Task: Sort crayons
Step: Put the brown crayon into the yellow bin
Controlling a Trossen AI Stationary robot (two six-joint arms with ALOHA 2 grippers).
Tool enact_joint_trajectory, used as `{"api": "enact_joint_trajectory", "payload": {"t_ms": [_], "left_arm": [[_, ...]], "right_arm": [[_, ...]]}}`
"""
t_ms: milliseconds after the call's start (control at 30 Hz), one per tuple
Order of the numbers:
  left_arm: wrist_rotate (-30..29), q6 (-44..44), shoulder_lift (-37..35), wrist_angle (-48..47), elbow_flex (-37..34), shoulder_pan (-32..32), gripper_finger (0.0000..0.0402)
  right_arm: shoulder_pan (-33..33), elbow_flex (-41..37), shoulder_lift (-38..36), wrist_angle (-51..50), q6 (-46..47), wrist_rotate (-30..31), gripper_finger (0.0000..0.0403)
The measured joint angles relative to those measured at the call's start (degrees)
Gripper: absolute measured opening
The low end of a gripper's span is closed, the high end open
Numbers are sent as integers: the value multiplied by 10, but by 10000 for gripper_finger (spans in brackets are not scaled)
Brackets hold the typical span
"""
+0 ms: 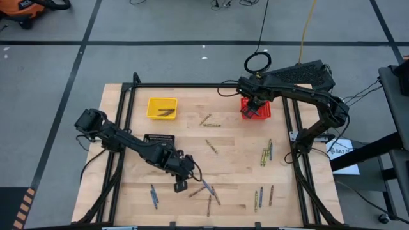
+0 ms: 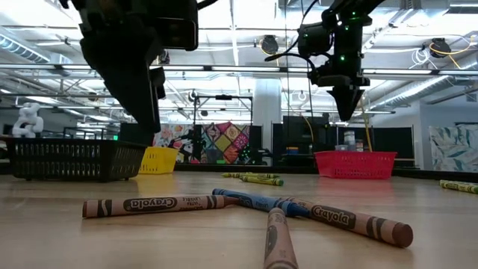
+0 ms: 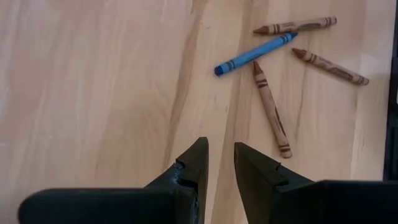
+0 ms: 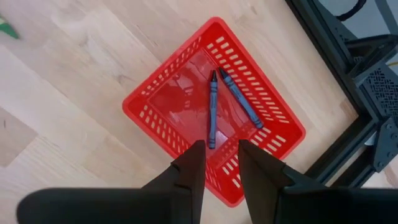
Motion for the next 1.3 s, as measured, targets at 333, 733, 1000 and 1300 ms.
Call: {"api": "enact_joint_trajectory", "payload": {"t_ms": [333,733,1000,1300], "left_arm": [[-32,-50,0,12,29,-9,80],[-52,-48,81,-43,153,-38,79],[-53,-78,146,-51,193,-55,79],[-57,-117,164,-67,193,-68,79]], "right_arm": [[0,0,0,-23,33,0,82],[16,0,0,-55,79,-1,82],[41,0,0,-82,103,-1,82],[49,0,0,-82,102,-1,82]]}}
